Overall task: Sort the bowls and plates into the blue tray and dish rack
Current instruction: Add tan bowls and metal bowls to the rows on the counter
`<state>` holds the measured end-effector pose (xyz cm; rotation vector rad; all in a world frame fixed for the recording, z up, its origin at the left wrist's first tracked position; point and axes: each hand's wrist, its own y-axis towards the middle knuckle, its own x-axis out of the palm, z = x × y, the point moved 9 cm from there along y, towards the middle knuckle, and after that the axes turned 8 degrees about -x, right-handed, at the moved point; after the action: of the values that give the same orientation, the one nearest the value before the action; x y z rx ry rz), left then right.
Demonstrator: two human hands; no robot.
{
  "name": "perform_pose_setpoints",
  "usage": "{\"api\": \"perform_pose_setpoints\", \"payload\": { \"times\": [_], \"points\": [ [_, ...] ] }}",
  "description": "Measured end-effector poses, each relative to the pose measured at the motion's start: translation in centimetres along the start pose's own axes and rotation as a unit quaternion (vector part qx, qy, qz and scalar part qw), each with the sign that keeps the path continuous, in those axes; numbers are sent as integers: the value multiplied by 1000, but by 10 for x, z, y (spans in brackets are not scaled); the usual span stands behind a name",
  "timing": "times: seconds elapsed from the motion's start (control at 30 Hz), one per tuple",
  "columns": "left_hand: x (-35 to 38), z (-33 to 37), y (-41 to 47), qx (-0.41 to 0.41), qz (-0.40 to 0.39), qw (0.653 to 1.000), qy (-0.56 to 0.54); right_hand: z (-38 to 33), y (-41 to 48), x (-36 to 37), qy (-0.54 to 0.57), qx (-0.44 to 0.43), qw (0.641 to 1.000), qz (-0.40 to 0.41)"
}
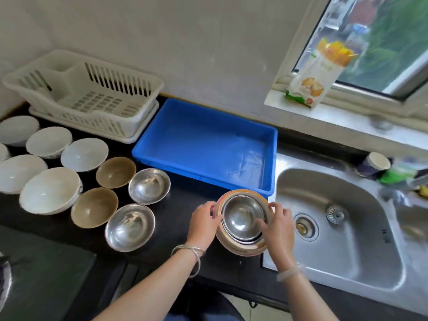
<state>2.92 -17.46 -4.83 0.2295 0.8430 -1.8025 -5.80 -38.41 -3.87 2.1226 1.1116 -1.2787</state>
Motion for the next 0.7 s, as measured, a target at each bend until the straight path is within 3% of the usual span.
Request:
{"api": "perform_pose_setpoints", "payload": {
  "times": [0.7],
  "points": [
    [26,-2,13,-25,-14,1000,14,9,6,-12,-4,7,1000,20]
  ]
}}
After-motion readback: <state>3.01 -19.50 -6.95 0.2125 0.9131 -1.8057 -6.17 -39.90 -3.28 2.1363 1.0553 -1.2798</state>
